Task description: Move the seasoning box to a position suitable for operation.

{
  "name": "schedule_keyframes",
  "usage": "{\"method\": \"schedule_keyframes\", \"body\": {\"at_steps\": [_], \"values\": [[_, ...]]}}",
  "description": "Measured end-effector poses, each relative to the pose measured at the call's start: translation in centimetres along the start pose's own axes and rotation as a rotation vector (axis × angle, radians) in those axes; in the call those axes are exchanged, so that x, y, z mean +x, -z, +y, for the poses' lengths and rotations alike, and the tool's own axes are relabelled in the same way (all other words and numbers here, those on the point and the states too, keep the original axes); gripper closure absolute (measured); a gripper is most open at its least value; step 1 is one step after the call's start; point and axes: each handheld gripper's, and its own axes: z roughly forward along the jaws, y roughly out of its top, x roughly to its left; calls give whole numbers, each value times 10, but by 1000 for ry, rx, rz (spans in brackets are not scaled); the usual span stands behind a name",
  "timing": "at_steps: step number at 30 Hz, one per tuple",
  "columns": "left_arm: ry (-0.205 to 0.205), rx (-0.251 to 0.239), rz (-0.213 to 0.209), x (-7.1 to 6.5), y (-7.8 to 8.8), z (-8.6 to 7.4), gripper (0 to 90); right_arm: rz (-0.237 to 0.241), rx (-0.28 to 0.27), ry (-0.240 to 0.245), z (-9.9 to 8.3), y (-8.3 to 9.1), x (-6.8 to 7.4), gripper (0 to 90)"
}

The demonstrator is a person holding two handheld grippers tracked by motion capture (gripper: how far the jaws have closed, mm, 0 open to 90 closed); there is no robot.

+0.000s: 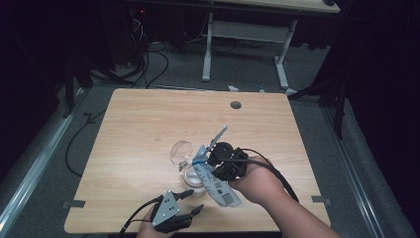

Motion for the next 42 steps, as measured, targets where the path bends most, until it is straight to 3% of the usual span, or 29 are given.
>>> {"method": "schedule_keyframes", "body": {"at_steps": [3,6,12,18,22,31,35,42], "values": [[20,-3,18,11,6,3,452,-3,2,2,0,0,0,900],[-7,-9,44,21,9,7,452,-2,4,4,-2,-2,-1,899],[27,-48,77,40,17,23,470,-6,11,-2,-4,-3,-3,899],[53,-98,159,64,23,37,468,-13,20,-6,-8,-3,-7,900],[77,-100,204,76,24,40,470,-8,16,-16,-11,-2,-10,900],[74,-103,217,79,24,40,469,-20,26,-37,-20,1,-19,900],[112,-109,204,80,25,42,481,-32,37,-47,-25,0,-24,900],[112,-105,195,79,25,43,482,-59,56,-76,-34,-7,-37,900]]}}
